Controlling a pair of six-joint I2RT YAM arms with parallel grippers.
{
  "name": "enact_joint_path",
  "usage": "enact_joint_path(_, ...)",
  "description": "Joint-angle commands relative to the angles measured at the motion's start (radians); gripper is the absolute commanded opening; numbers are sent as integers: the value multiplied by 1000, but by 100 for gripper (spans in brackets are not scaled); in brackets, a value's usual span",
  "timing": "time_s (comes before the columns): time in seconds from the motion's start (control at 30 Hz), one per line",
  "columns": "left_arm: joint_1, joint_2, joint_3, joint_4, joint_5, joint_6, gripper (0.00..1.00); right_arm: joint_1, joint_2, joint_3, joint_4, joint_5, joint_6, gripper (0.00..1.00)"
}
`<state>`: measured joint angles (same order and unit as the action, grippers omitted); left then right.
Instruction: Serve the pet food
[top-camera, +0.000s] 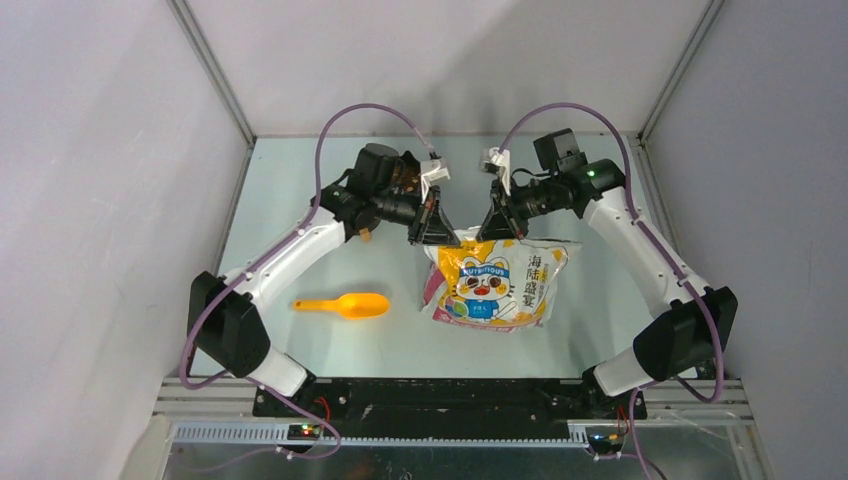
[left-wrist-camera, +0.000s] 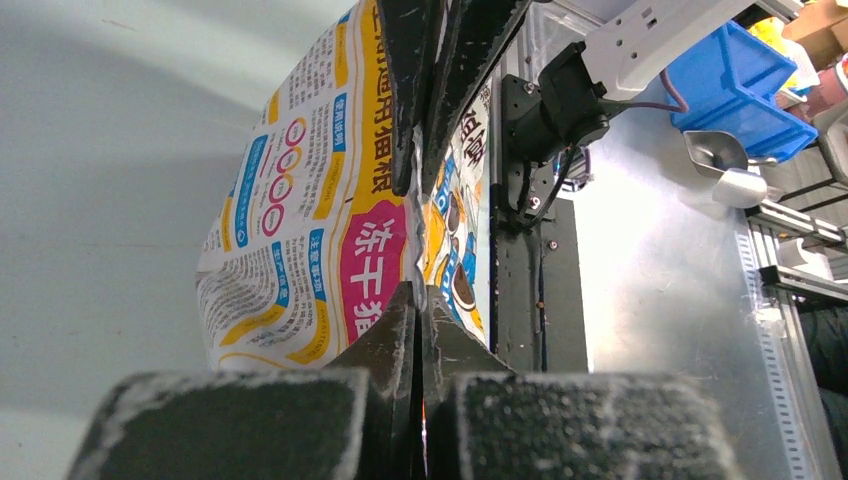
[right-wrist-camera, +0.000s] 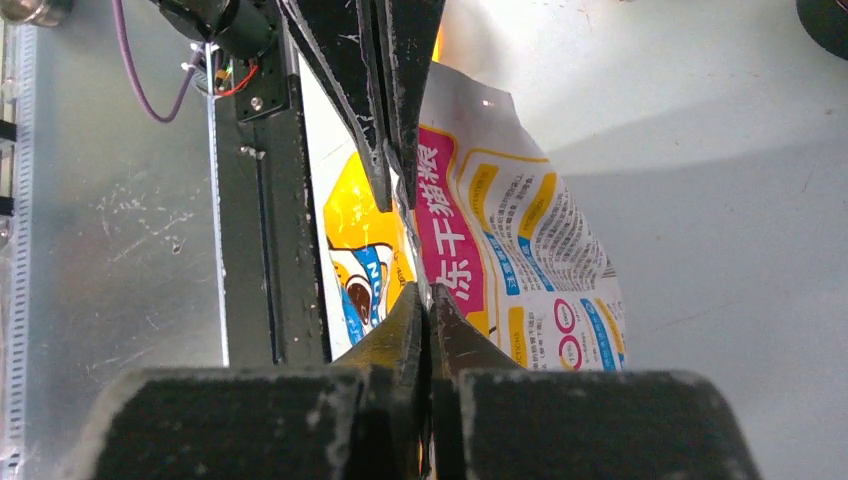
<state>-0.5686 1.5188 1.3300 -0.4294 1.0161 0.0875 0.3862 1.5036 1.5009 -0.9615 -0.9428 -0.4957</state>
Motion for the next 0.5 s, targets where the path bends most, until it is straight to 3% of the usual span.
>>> enact_joint_path(0.0,-1,-66,12,-43,46,22,0,-75,-44,47,-131,17,-121,0)
enact_joint_path(0.03,0,-71,10,-45,47,25,0,-96,-61,35,-118,26,-91,16)
enact_joint_path(0.07,2,-74,5,-50,45,31,0,-103,-73,26,-106,66,-71,23)
enact_joint_path(0.17,7,-83,-2,-63,43,43,0,-141,-96,33,-192,57,-169,0)
enact_joint_path(0.2,10,-84,-4,-67,44,45,0,-157,-99,38,-205,68,-172,0)
enact_joint_path(0.27,14,-87,-5,-70,43,47,0,-168,-108,47,-222,114,-166,14)
enact_joint_path(0.33,16,-89,-5,-75,42,50,0,-188,-127,46,-265,101,-245,1)
enact_joint_path(0.4,16,-87,-4,-78,42,51,0,-209,-146,44,-288,97,-286,0)
enact_joint_path(0.47,17,-87,-2,-81,40,57,0,-217,-159,40,-286,134,-274,12)
